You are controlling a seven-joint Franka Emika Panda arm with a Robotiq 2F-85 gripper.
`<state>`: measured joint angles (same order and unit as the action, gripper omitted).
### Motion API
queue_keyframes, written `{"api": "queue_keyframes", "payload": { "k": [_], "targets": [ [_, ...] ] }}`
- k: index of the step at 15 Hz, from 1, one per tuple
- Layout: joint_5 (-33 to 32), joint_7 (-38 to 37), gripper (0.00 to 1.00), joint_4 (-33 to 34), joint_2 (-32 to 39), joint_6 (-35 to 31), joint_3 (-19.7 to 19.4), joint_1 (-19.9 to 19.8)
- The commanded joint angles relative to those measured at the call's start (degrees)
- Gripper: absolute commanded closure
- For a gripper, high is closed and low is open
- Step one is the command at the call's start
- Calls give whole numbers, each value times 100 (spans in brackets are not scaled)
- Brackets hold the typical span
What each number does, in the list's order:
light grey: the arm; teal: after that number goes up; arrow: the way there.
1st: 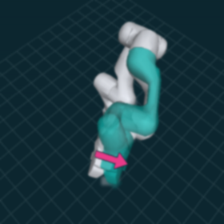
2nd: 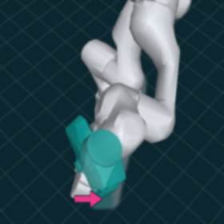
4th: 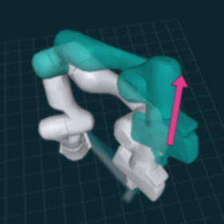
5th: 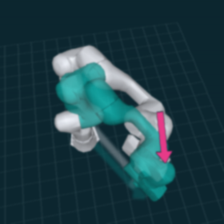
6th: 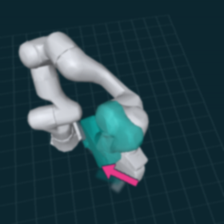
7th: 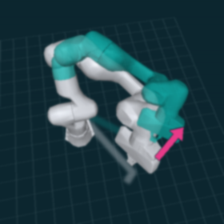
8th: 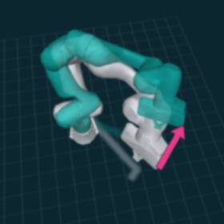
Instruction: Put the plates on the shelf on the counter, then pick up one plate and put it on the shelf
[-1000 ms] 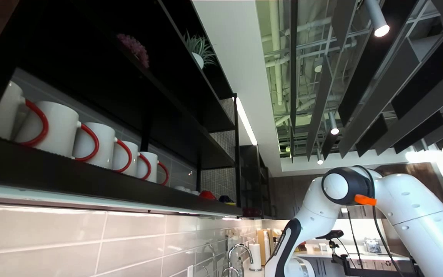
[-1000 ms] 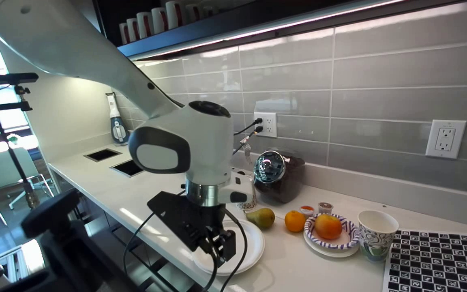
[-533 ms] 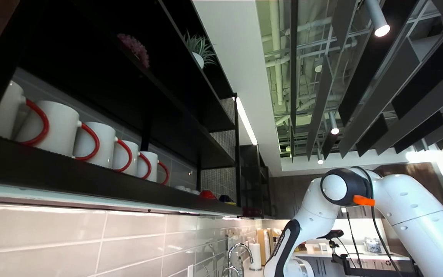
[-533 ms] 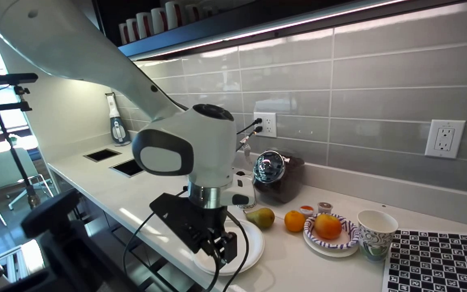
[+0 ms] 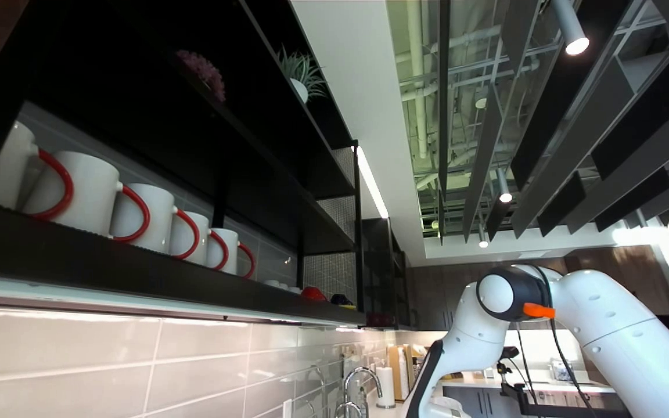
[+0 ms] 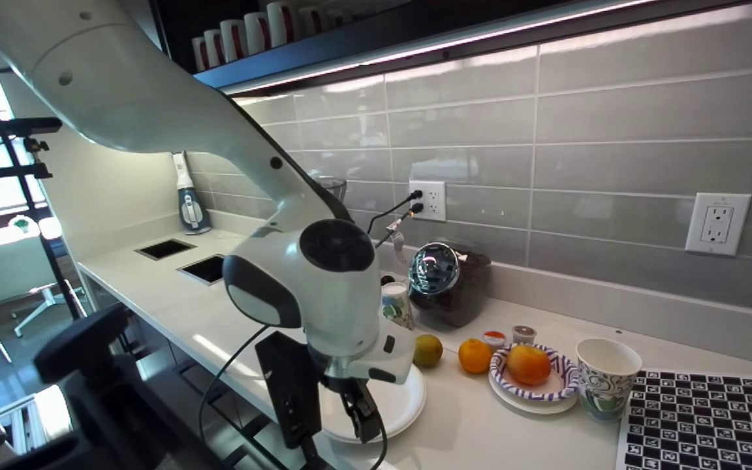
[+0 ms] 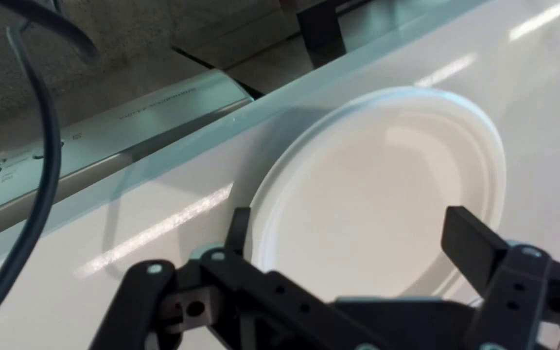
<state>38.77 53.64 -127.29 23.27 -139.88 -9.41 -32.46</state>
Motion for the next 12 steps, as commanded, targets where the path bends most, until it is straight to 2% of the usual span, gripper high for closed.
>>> {"api": "queue_keyframes", "payload": {
  "k": [1, 5, 12],
  "targets": [
    [1061, 504, 0, 190, 170, -201, 168, -348],
    [1404, 466, 0, 271, 333, -24, 39, -324],
    [1393, 270, 0, 553, 791, 275, 42, -309]
  ]
}}
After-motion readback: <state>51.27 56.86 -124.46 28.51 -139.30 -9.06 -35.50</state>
